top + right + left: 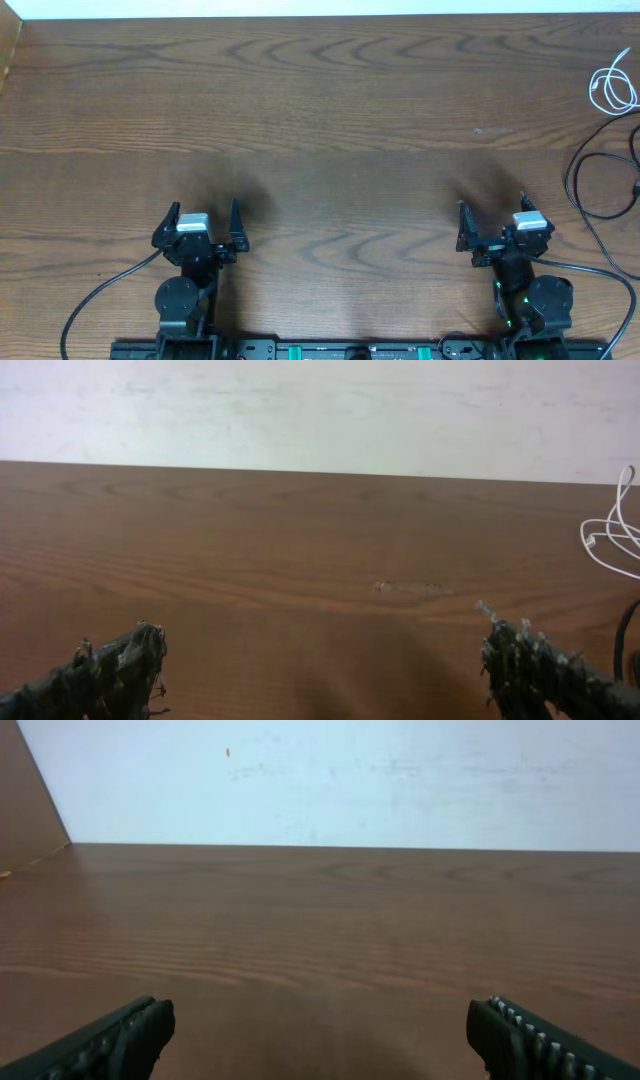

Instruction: Untangle cables

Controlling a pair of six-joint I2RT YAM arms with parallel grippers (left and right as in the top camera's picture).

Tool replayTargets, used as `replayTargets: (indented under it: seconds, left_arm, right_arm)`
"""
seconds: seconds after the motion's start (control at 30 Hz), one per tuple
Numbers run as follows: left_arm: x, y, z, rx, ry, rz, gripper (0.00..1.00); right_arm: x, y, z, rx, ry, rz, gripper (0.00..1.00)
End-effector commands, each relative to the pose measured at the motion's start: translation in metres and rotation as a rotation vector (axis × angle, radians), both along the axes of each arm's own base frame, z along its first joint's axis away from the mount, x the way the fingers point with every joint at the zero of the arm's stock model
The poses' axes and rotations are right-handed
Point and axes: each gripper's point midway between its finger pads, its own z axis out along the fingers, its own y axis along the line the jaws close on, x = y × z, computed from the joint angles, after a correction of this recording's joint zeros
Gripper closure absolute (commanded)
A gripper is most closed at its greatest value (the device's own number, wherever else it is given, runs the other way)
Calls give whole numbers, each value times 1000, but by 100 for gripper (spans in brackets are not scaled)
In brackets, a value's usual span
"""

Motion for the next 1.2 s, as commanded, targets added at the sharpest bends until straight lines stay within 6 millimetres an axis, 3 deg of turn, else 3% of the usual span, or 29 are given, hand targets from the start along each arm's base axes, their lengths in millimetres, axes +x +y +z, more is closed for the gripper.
replayTargets:
  seconds: [0.0,1.17]
  left_arm:
    - [-1,2,-22,20,79,8,2]
    - [-1,2,-27,21,99,9,2]
  right_arm:
    - [0,2,-2,-12,4,10,1]
    - [0,2,-2,-12,4,10,1]
